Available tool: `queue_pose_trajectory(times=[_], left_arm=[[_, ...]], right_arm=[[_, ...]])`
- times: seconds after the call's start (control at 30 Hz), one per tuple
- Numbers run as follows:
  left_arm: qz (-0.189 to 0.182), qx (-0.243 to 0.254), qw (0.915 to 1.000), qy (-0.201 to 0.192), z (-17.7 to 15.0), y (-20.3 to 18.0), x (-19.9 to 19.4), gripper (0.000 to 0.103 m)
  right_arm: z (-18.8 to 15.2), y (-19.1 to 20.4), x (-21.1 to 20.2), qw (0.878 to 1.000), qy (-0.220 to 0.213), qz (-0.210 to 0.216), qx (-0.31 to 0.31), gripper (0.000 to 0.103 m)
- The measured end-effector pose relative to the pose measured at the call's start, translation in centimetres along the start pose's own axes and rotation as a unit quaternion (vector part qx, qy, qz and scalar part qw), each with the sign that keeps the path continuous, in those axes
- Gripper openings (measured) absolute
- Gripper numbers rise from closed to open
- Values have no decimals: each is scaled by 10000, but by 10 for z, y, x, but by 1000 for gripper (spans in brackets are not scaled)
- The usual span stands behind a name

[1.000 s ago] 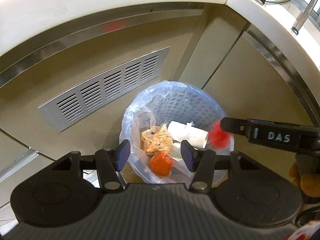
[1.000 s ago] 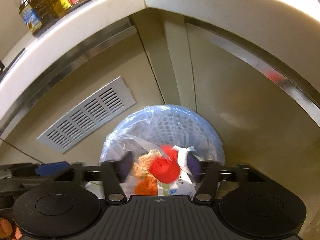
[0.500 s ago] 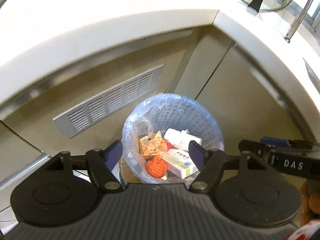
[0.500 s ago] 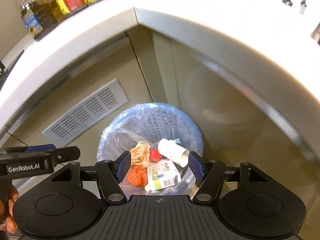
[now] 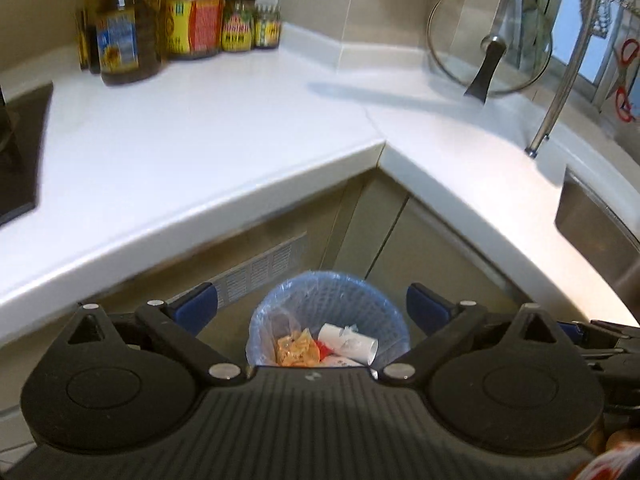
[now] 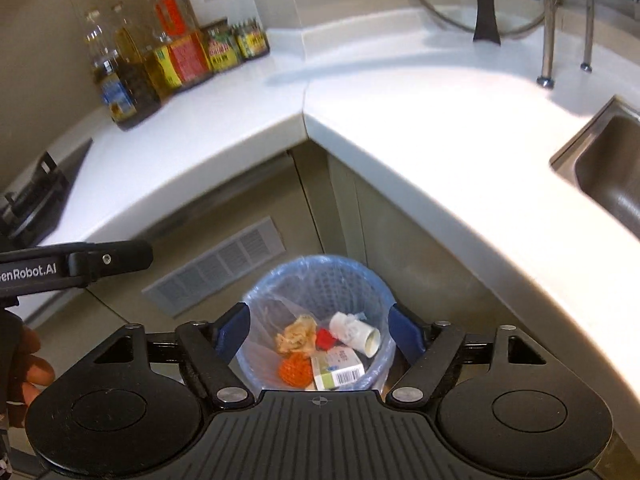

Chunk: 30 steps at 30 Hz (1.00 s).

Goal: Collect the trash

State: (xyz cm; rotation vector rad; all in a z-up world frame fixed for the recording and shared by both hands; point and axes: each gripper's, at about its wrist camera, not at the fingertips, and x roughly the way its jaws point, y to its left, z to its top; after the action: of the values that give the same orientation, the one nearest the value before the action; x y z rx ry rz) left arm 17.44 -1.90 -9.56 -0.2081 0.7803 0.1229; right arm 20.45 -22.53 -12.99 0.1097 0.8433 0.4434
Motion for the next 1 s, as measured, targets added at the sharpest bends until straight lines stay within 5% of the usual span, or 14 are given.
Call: queue_pose_trajectory(times=[0.43, 0.63, 1.0], left_arm=[[-623, 548, 9956, -425, -1, 27, -77, 102], [-902, 718, 9927, -345, -21, 45, -106, 100], [-838, 789, 9926, -391, -48, 49, -140, 99]], right_arm=[[-41, 60, -87, 9887, -1000, -844, 736, 78], [-75, 99, -118, 9834, -1123, -1122, 884, 78], [-96, 127, -145, 9842, -1128, -1203, 642, 78]])
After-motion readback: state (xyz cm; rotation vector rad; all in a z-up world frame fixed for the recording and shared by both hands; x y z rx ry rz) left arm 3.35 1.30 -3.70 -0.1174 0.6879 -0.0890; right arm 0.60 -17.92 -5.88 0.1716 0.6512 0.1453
